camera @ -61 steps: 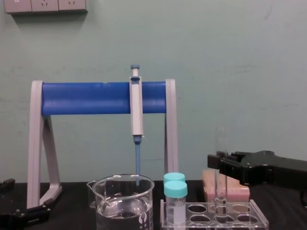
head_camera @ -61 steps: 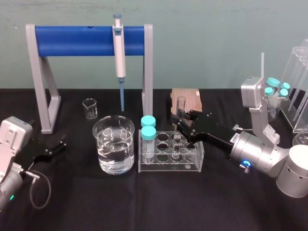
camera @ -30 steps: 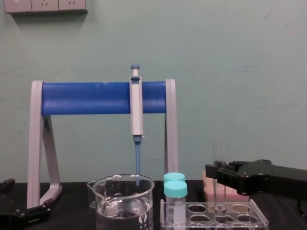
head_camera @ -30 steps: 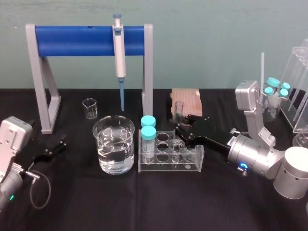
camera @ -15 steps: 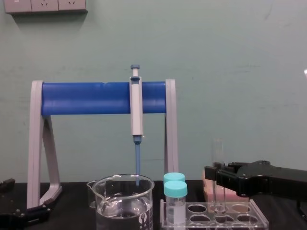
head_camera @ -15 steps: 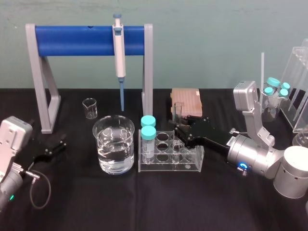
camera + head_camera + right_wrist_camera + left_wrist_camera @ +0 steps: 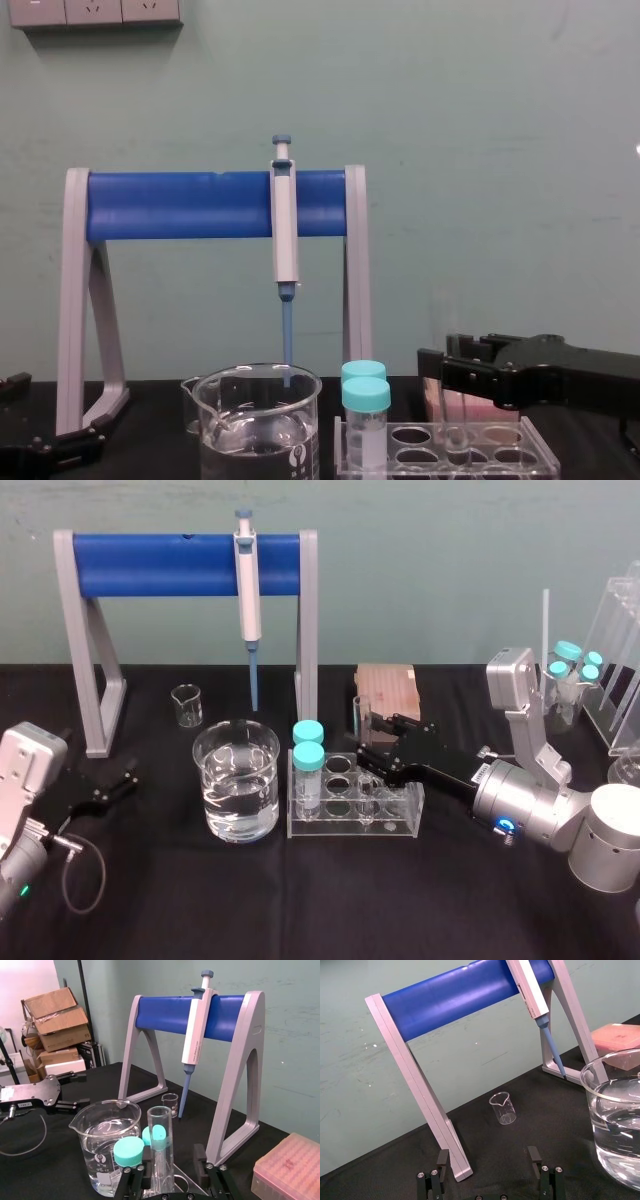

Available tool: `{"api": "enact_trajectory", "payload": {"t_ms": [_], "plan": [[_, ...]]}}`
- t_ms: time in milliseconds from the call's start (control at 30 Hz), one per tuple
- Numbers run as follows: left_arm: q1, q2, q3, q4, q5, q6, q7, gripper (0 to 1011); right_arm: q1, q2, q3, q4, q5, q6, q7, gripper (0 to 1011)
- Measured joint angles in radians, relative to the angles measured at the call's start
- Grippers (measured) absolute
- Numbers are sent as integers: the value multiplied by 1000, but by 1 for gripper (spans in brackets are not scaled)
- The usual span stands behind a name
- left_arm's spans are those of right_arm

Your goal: Hold the test tube with one hand and immerse one end into the beaker, then return it to the test tube rack.

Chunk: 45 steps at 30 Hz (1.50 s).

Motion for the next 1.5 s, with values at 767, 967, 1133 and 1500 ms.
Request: {"api": "enact_trajectory", "payload": {"t_ms": [767,967,1133,1500], "plan": [[0,0,0,0,0,0,0,1000,-6,12,71,-61,38,-57,-24,1002],[0,0,0,0,0,0,0,1000,-45,29,145,-120,37,-90,-106,1002],[0,0,0,0,0,0,0,1000,-125,29,212,-159,10,-55,-249,1003],[0,0,0,0,0,0,0,1000,-208,-6,238,-160,-11,26,-340,1002]]}}
